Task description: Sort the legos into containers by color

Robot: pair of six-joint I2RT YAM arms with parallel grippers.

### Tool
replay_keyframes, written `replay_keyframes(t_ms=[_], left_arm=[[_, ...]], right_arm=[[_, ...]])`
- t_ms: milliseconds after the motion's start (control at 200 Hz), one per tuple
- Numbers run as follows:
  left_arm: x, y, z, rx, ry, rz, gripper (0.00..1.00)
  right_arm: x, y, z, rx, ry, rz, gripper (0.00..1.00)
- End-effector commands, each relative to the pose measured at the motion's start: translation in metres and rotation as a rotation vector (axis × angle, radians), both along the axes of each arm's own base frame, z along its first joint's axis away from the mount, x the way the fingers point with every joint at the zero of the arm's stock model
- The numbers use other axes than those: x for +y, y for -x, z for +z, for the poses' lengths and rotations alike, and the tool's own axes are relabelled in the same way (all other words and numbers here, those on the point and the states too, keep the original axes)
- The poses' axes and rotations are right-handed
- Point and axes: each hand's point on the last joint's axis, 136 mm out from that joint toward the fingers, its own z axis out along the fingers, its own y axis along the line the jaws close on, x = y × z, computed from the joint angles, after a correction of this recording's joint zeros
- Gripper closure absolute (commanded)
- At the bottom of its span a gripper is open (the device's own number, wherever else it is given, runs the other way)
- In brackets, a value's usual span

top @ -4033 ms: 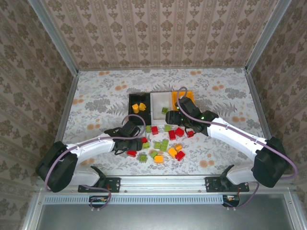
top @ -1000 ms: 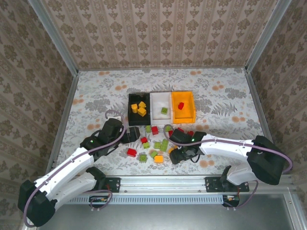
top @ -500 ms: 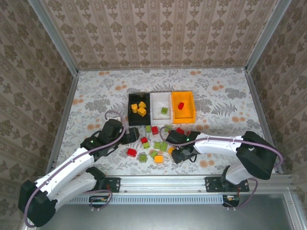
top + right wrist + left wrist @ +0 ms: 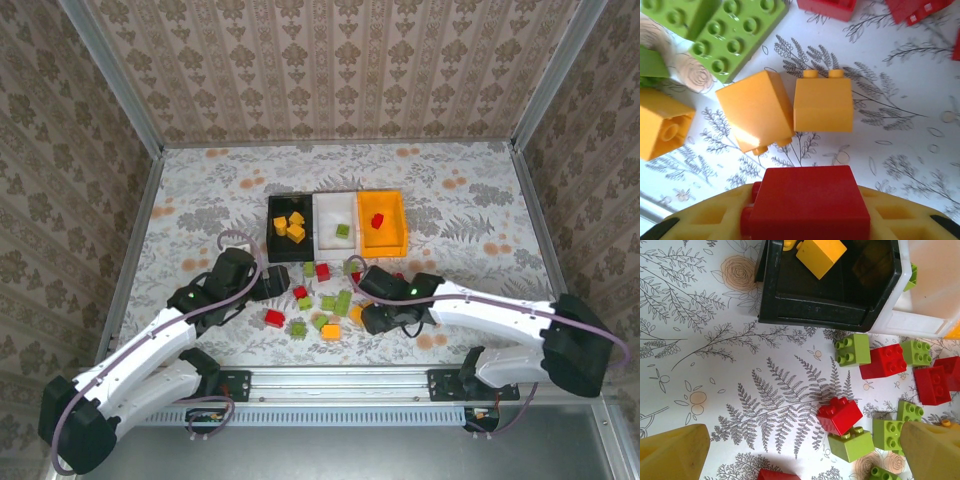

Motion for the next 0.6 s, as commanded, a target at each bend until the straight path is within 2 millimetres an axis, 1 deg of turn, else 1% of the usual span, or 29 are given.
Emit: replay_keyframes(t_ms=[0, 60, 145, 205, 260, 310, 330, 415, 470, 515, 595], left_arm=[[0.003, 0.001, -0.002, 0.017, 0.012, 0.026, 0.0], [0.004, 0.001, -0.001, 0.015, 0.014, 0.031, 0.0], [0.005, 0.001, -0.002, 0.012, 0.017, 0.042, 0.0], [0.007, 0.001, -0.002, 0.014, 0.018, 0.05, 0.0], [0.008, 0.002, -0.002, 0.017, 0.018, 0.052, 0.0], [0.009, 0.003, -0.003, 0.019, 0.015, 0.052, 0.0], [0.01, 0.003, -0.003, 0.02, 0.014, 0.053, 0.0], [0.011, 0.005, -0.003, 0.023, 0.015, 0.053, 0.0], [0.011, 0.005, -0.002, 0.022, 0.019, 0.053, 0.0], [0.011, 0.006, -0.002, 0.024, 0.021, 0.05, 0.0], [0.011, 0.007, -0.001, 0.021, 0.027, 0.049, 0.0]], right_arm=[[-0.01, -0.02, 0.037, -0.077, -0.007, -0.066, 0.63], [-0.01, -0.041, 0.058, -0.125, -0.05, -0.112, 0.63], [-0.009, -0.077, 0.084, -0.178, -0.127, -0.207, 0.64], [-0.009, -0.104, 0.097, -0.21, -0.165, -0.275, 0.64], [-0.011, -0.127, 0.104, -0.235, -0.175, -0.335, 0.64], [-0.014, -0.147, 0.104, -0.241, -0.171, -0.39, 0.64], [-0.014, -0.156, 0.097, -0.23, -0.158, -0.408, 0.64], [-0.02, -0.187, 0.082, -0.209, -0.145, -0.502, 0.64], [-0.023, -0.203, 0.07, -0.182, -0.129, -0.55, 0.64], [-0.024, -0.216, 0.064, -0.18, -0.117, -0.577, 0.64], [-0.028, -0.233, 0.052, -0.179, -0.068, -0.614, 0.63]])
